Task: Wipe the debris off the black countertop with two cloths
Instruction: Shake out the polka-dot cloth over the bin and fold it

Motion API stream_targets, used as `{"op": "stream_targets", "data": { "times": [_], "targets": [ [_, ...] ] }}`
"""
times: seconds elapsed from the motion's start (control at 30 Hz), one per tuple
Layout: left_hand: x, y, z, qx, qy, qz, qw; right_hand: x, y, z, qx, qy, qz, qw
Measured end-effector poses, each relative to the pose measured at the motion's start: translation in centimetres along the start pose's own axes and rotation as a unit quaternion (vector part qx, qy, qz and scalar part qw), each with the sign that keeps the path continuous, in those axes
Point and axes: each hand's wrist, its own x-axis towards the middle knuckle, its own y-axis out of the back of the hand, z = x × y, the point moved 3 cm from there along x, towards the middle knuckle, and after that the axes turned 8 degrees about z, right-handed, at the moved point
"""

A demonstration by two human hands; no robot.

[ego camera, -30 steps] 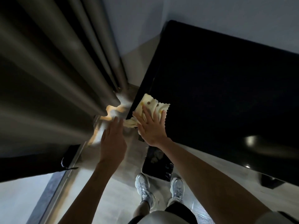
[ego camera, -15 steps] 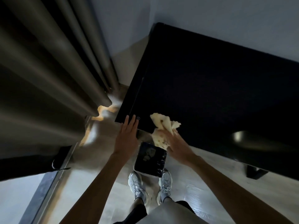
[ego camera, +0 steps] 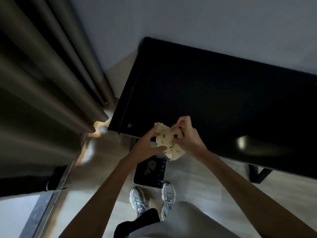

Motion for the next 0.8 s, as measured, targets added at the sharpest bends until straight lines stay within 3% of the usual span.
{"op": "stream_targets", "data": {
  "times": [0.13, 0.3, 0.47, 0.63, 0.8],
  "targets": [
    [-1.2, 0.4, 3.4, 0.027, -0.063, -0.007, 0.998, -1.3, 3.7, -3.7, 0.034, 0.059, -0.013, 0.998],
    [-2.6, -1.0, 7.4, 0.110, -0.132, 0.039, 0.984, -3.1, 7.7, -5.8, 0.039, 0.119, -0.013, 0.992],
    [-3.8, -1.4, 9.7, 0.157, -0.169, 0.103, 0.968, -5.0, 12.8, -3.5, -0.128, 0.124, 0.016, 0.984],
    [-4.7, -2.4, 12.4, 0.165, -0.202, 0.133, 0.956, -7.1, 15.8, 0.8, -0.317, 0.113, 0.026, 0.941],
    [-5.1, -3.6, 14.7, 0.129, -0.193, 0.063, 0.971, -8.7, 18.3, 1.8, -0.194, 0.131, 0.101, 0.967]
  ]
}}
